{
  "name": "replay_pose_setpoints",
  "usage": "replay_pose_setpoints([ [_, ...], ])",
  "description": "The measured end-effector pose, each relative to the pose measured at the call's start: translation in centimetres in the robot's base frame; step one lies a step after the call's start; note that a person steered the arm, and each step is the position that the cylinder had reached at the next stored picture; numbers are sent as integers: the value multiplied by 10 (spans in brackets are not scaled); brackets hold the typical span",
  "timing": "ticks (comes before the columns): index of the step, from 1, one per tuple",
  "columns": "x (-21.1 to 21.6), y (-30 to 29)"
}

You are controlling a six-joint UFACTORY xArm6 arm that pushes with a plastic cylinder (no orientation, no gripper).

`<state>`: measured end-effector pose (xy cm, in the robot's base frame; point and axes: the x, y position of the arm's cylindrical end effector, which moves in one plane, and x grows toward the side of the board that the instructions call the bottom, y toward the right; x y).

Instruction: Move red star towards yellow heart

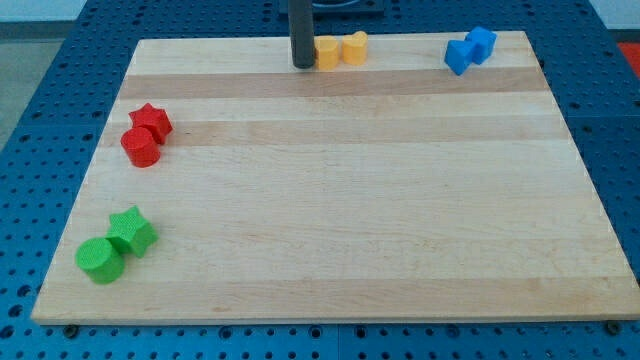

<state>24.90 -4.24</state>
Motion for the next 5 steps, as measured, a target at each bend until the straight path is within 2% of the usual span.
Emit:
replay_pose_setpoints([
  [1,7,-26],
  [3,23,-126],
  [5,65,-190],
])
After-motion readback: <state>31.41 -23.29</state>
